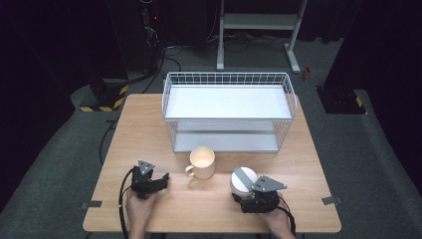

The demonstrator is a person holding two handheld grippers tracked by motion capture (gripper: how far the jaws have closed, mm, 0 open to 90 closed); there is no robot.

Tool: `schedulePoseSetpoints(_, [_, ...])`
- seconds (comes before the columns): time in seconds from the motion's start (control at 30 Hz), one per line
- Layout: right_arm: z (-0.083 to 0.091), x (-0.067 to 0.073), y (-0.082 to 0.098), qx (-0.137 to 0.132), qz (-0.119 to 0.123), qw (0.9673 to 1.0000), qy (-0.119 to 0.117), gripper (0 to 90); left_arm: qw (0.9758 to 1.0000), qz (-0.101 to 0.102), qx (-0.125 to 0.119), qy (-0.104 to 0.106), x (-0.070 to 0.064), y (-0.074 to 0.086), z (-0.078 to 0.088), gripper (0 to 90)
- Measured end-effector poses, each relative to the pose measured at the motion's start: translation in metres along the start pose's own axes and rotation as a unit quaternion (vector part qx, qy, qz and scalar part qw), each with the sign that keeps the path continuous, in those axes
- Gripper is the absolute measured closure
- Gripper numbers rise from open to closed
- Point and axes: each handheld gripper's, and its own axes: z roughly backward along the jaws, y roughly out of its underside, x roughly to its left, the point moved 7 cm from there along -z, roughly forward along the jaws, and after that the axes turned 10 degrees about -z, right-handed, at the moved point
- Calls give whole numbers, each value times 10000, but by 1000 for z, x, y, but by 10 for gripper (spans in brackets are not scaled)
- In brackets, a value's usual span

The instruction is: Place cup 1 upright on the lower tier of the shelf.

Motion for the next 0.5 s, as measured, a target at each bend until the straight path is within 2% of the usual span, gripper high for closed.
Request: schedulePoseSetpoints(0.5, [0, -1, 0, -84, 3, 10000, -27, 185, 10000, 0, -1, -2, 0, 0, 0, 211])
